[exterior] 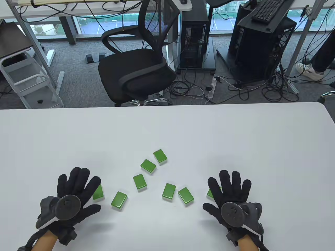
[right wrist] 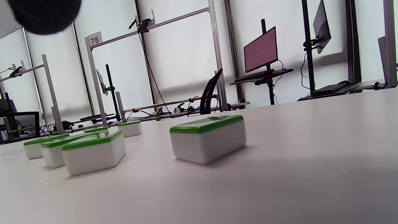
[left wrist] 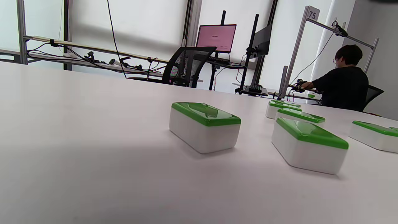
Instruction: Flip mahjong tiles upright in a row
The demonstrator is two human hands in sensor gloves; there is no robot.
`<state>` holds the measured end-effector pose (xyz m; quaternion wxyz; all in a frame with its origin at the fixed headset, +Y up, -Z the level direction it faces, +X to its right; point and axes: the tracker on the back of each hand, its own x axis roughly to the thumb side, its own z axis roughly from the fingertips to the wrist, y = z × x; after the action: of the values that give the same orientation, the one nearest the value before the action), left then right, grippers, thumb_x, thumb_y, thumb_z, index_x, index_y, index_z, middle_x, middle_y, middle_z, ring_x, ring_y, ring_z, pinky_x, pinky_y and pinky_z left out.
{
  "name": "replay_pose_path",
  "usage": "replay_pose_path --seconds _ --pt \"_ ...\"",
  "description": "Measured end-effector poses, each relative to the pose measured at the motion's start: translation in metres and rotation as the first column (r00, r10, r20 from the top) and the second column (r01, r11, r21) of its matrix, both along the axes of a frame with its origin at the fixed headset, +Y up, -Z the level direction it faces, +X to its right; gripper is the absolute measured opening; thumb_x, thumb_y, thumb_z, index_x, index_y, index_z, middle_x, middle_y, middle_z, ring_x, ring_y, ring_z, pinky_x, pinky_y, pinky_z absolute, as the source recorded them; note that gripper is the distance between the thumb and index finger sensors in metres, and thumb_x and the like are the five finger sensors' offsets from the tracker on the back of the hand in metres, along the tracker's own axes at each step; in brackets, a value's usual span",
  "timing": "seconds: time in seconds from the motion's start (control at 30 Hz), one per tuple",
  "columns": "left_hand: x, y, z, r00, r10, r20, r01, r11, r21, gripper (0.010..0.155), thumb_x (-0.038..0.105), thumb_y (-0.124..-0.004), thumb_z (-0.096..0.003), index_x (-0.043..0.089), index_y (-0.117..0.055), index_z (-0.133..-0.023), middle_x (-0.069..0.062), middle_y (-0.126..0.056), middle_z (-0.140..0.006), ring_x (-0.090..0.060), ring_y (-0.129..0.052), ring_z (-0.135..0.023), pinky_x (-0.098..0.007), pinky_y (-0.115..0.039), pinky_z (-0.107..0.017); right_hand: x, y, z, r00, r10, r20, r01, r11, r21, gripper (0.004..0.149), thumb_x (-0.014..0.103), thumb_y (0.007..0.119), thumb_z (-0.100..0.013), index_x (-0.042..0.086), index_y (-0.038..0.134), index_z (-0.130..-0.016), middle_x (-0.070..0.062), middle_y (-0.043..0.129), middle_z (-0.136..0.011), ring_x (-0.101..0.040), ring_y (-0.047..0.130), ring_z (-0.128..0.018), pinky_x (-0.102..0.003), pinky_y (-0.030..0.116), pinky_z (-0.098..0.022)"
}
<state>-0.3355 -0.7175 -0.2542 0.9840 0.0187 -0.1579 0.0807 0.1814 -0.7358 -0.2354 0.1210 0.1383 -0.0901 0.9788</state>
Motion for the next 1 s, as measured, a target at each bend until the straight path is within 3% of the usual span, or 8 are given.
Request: replay_pose_path --seconds 0.5,0.77,1.0 --pt "0.006 -0.002 0.002 0.999 -0.023 0.029 0.024 1.000 -0.002 0.087 0.076 -0.062 -0.0282 0.059 -0.013 -0.098 0.022 0.010 -0.112 -0.013 0.009 -0.116 -0.063 -0.003 -0.082 -0.001 0.010 0.011 0.998 -0.022 -0.052 0.026 0.997 0.079 0.090 0.062 0.069 -0.042 0.046 0.000 -0.097 0.000 -0.011 -0.111 -0.041 -0.013 -0.095 -0.072 0.004 -0.065" --pt "0.018 0.004 0.001 0.997 -0.025 0.069 0.022 0.998 0.051 0.088 0.076 -0.065 -0.0280 0.058 -0.017 -0.100 0.021 0.006 -0.114 -0.015 0.002 -0.118 -0.063 -0.010 -0.083 -0.005 0.013 0.013 0.996 -0.016 -0.084 0.024 0.996 0.090 0.090 0.062 0.070 -0.041 0.047 0.001 -0.097 0.000 -0.012 -0.110 -0.041 -0.013 -0.095 -0.072 0.004 -0.065" --pt "0.033 0.013 -0.014 0.995 -0.088 0.045 0.087 0.996 0.020 0.088 0.074 -0.067 -0.0279 0.057 -0.021 -0.101 0.019 -0.001 -0.116 -0.016 -0.005 -0.119 -0.064 -0.015 -0.084 -0.006 0.019 0.017 0.992 -0.041 -0.117 0.053 0.993 0.102 0.090 0.062 0.070 -0.042 0.047 0.001 -0.097 0.000 -0.012 -0.110 -0.041 -0.014 -0.095 -0.072 0.003 -0.065"
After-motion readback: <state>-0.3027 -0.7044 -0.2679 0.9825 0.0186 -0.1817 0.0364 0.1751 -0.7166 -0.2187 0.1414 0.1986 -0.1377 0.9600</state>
